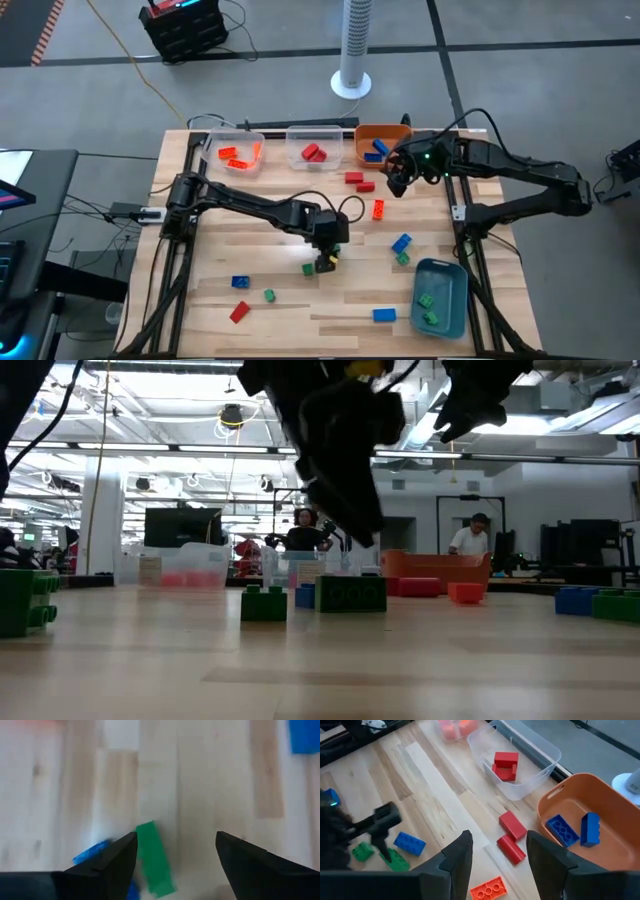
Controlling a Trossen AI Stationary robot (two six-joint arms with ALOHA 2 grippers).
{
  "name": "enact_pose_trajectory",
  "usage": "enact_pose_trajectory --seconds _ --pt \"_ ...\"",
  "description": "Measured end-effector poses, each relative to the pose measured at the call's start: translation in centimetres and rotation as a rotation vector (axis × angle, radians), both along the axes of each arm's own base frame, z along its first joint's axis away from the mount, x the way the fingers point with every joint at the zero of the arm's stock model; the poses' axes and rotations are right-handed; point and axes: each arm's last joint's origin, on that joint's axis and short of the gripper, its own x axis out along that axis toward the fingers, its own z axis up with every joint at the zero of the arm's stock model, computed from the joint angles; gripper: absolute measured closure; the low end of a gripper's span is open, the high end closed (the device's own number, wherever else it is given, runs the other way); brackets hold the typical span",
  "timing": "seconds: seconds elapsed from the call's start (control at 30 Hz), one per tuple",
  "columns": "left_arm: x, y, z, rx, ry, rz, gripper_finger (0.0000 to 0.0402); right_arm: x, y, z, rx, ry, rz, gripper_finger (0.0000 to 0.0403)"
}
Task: Sort blocks
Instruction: Put the green game piece into the blue bin
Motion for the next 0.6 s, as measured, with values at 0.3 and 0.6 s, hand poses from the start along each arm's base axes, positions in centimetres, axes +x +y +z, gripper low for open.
enact_pose_trajectory --seconds 0.3,0.6 --pt "0.9 0.1 -3.8 0.029 0.082 0.021 0.0162 0.1 0.3 0.0 0.012 -0.009 0.003 0.021" --pt "-0.2 0.2 -5.0 0.041 0.15 0.05 0.017 0.1 0.3 0.0 0.013 -0.012 0.003 0.021"
